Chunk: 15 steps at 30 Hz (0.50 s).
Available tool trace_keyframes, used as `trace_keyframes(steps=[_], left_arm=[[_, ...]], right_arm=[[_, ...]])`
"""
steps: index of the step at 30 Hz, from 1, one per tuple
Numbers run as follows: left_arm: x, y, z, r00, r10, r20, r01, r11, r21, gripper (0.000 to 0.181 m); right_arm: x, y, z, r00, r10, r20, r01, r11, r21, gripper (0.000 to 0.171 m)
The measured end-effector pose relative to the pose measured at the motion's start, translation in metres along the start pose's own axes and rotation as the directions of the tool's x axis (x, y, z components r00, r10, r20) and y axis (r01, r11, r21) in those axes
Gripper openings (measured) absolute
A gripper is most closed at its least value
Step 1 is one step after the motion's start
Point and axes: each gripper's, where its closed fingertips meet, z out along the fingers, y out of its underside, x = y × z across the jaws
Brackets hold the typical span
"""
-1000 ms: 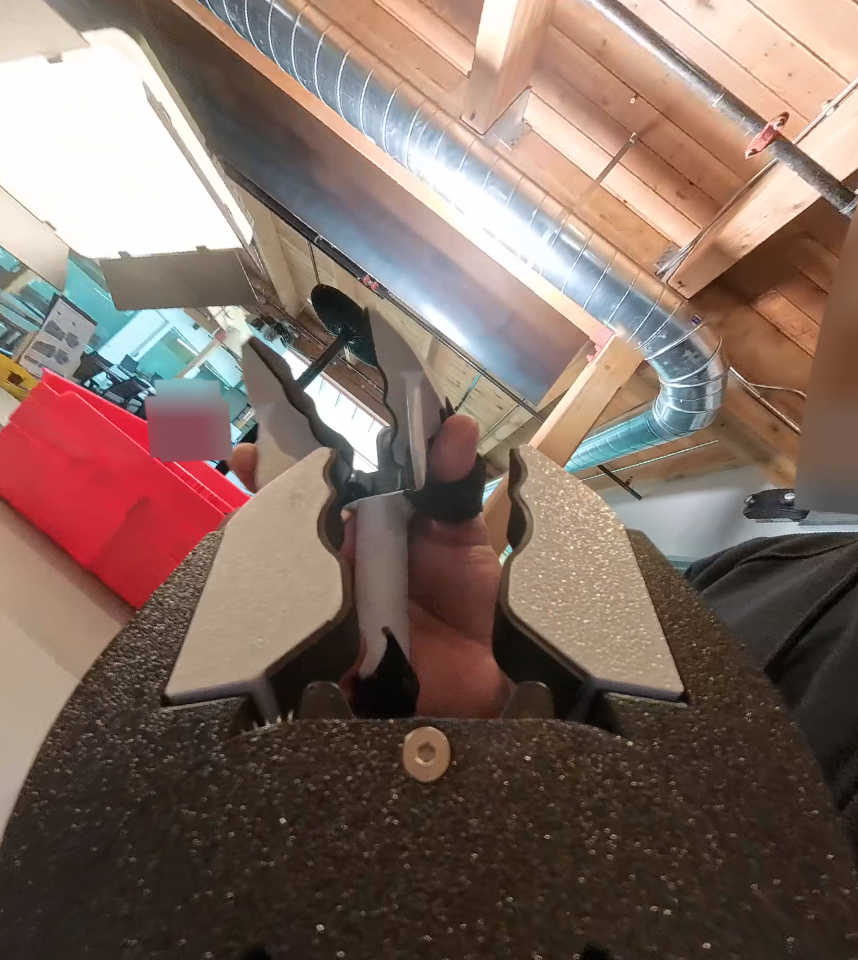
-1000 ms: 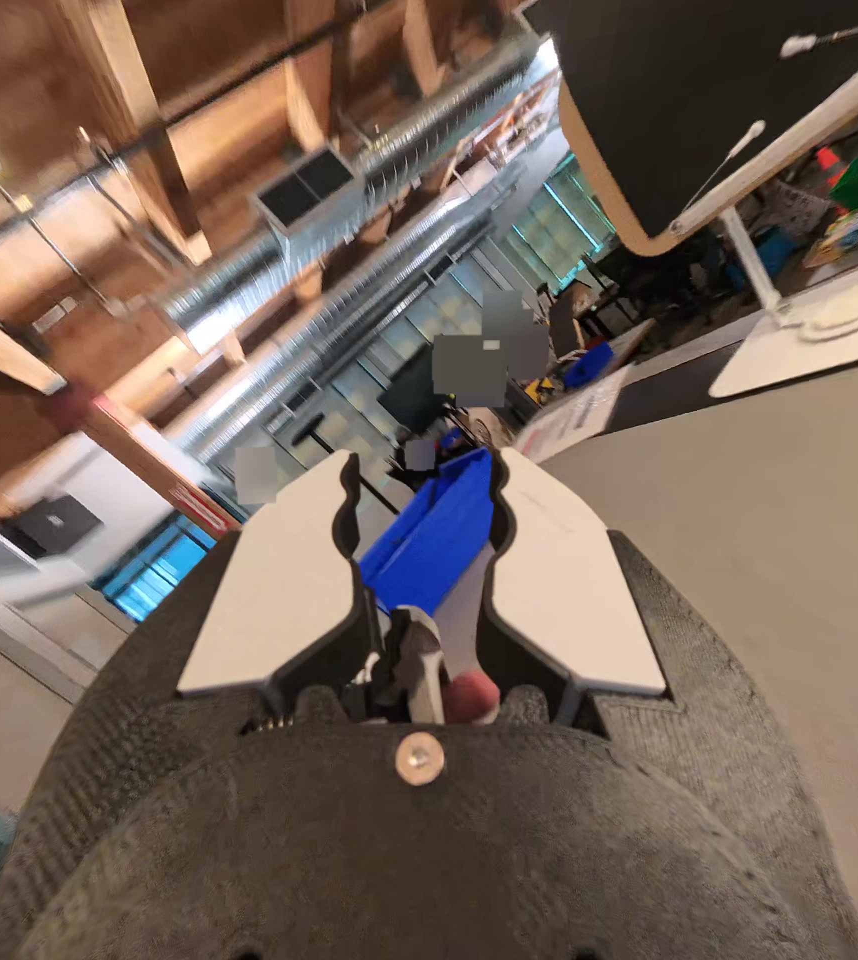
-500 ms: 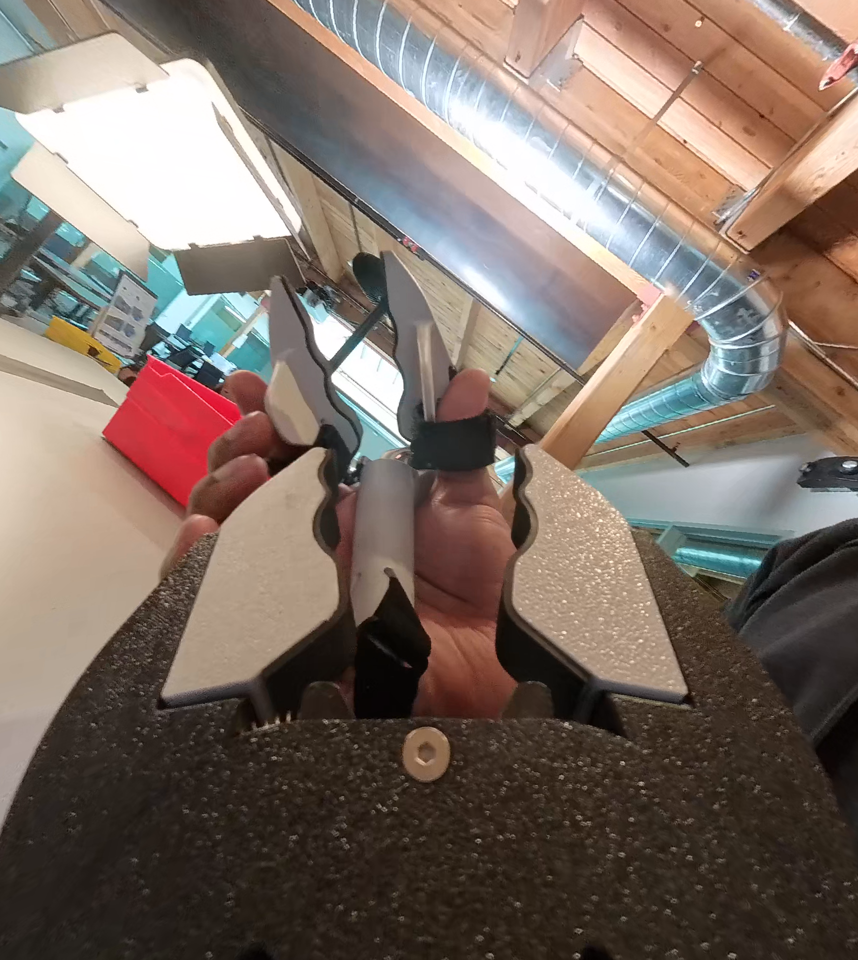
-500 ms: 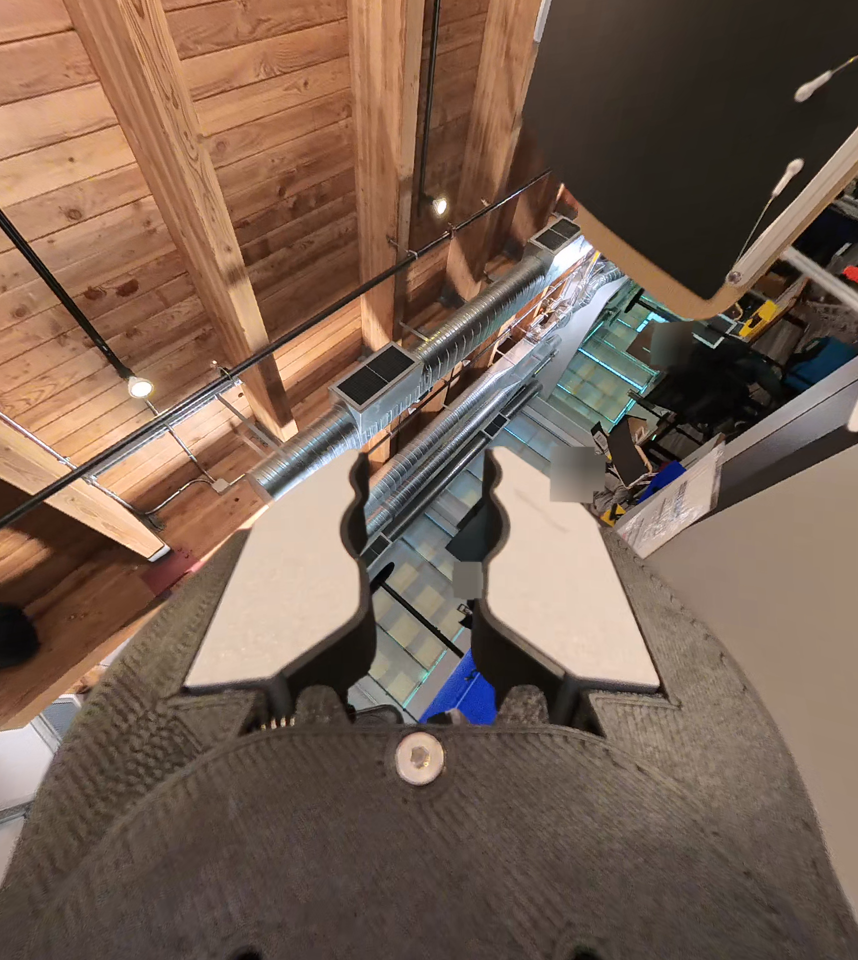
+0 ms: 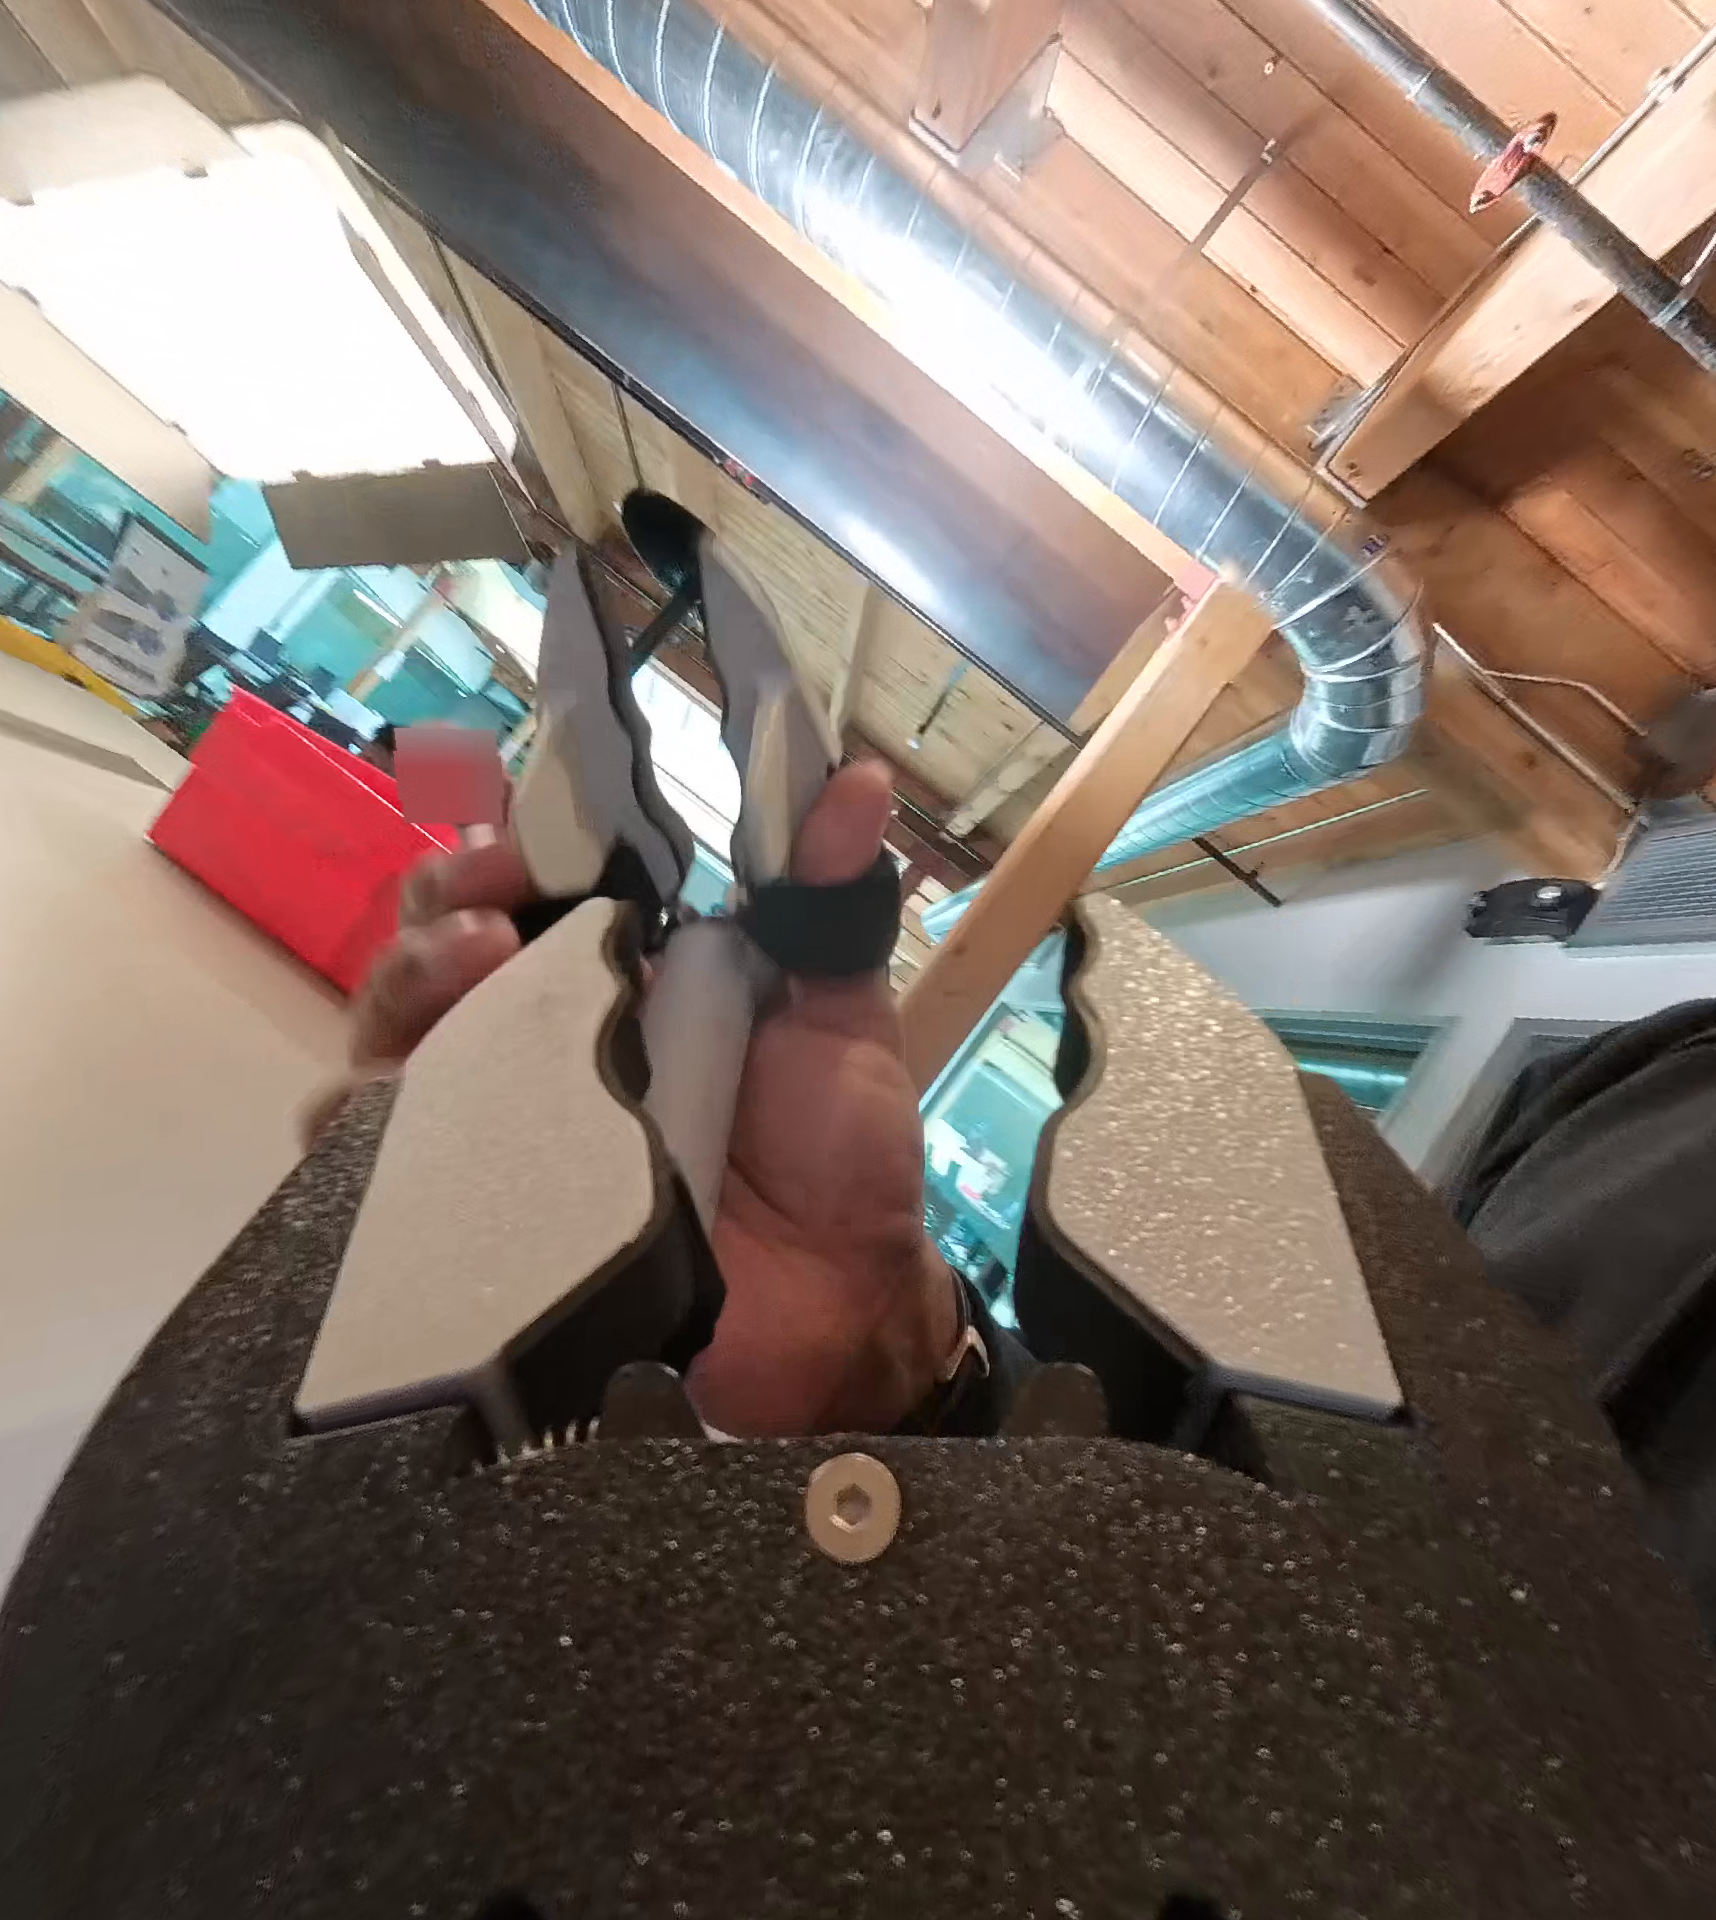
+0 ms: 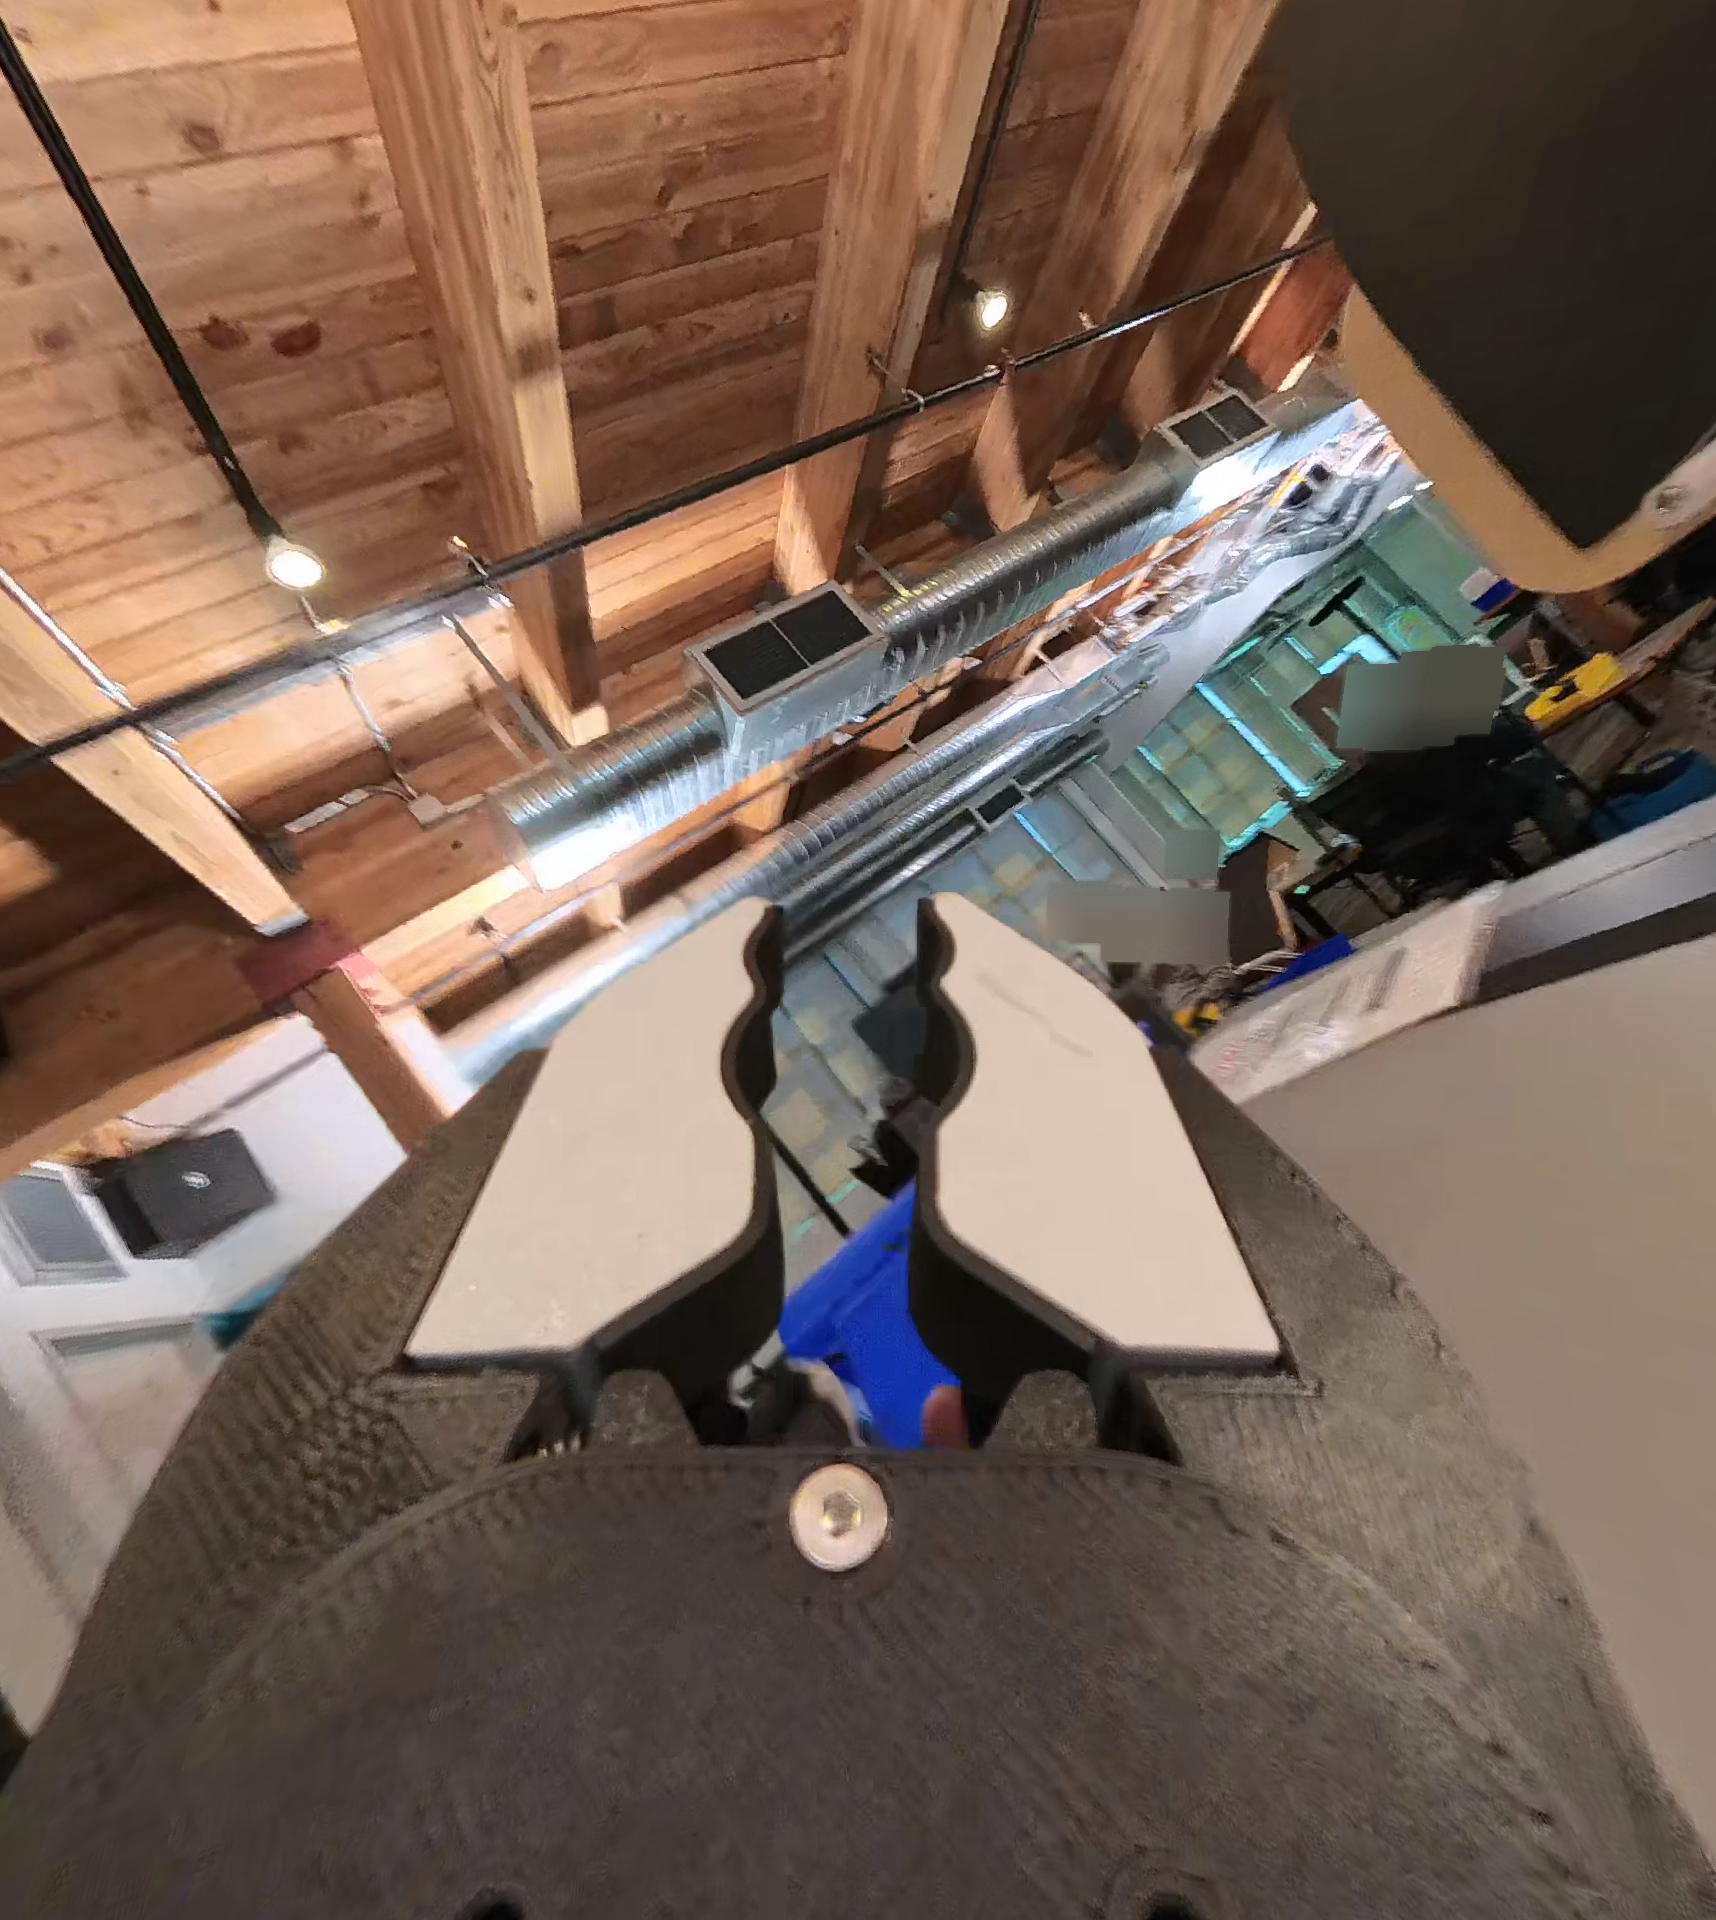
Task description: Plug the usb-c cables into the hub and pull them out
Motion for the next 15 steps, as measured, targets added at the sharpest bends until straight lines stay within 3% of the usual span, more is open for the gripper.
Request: trace_keyframes(steps=[4, 6, 9, 11, 15], left_arm=[[-0.019, -0.027, -0.030, 0.974, 0.140, 0.181, -0.129, 0.989, -0.072, 0.067], [-0.030, -0.040, -0.050, 0.926, 0.239, 0.293, -0.197, 0.966, -0.165, 0.067], [-0.047, -0.069, -0.089, 0.796, 0.384, 0.469, -0.266, 0.916, -0.299, 0.067], [-0.048, -0.098, -0.112, 0.707, 0.459, 0.538, -0.299, 0.884, -0.360, 0.066], [-0.052, -0.164, -0.166, 0.487, 0.602, 0.633, -0.307, 0.796, -0.521, 0.058]], right_arm=[[0.044, 0.013, -0.045, 0.928, -0.306, -0.215, 0.237, 0.926, -0.294, 0.022], [0.075, 0.016, -0.080, 0.817, -0.495, -0.296, 0.300, 0.802, -0.516, 0.023], [0.120, 0.010, -0.139, 0.646, -0.680, -0.347, 0.212, 0.597, -0.774, 0.028], [0.134, 0.006, -0.162, 0.623, -0.699, -0.352, 0.138, 0.541, -0.830, 0.028], [0.134, -0.005, -0.157, 0.699, -0.616, -0.364, 0.134, 0.613, -0.779, 0.029]])
